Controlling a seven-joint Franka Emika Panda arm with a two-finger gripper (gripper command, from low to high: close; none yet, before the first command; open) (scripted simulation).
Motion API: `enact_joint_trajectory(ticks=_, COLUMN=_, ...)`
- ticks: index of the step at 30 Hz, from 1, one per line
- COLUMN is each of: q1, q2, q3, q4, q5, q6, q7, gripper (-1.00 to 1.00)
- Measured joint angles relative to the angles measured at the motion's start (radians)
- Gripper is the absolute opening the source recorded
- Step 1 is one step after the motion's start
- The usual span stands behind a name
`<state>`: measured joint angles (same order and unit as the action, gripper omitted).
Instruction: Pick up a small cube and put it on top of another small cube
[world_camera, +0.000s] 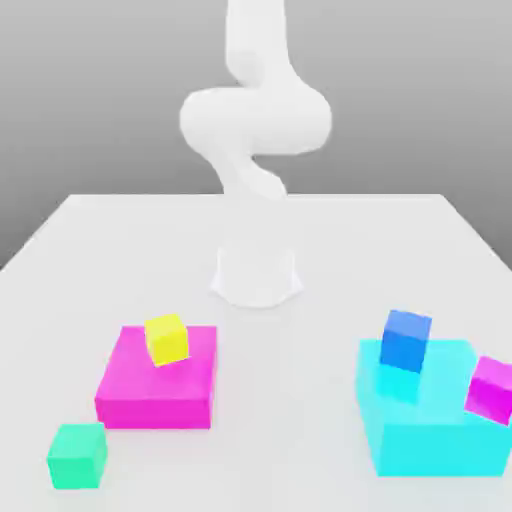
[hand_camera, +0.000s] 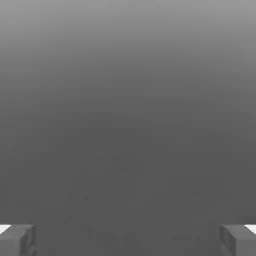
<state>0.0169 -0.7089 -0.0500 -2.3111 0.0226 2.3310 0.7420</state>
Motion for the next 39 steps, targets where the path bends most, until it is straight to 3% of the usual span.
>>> enact_joint_trajectory(ticks=9, q1=0.049, q2=0.331, q3=-0.176, q4=-0.04, q5=0.1, q6=0.113, q7=-0.225, gripper=0.0)
enact_joint_trajectory(ticks=18, q1=0.024, q2=0.66, q3=-0.284, q4=-0.079, q5=0.216, q6=0.221, q7=-0.461, gripper=0.0)
enact_joint_trajectory(ticks=27, q1=-0.068, q2=0.963, q3=-0.319, q4=-0.123, q5=0.222, q6=0.347, q7=-0.615, gripper=0.0)
enact_joint_trajectory(ticks=31, q1=-0.134, q2=1.106, q3=-0.249, q4=-0.1, q5=0.301, q6=0.448, q7=-0.688, gripper=0.0)
enact_joint_trajectory(ticks=32, q1=-0.157, q2=1.143, q3=-0.221, q4=-0.092, q5=0.324, q6=0.475, q7=-0.706, gripper=-1.0)
enact_joint_trajectory(ticks=39, q1=-0.163, q2=1.151, q3=-0.214, q4=-0.09, q5=0.328, q6=0.481, q7=-0.71, gripper=-1.0)
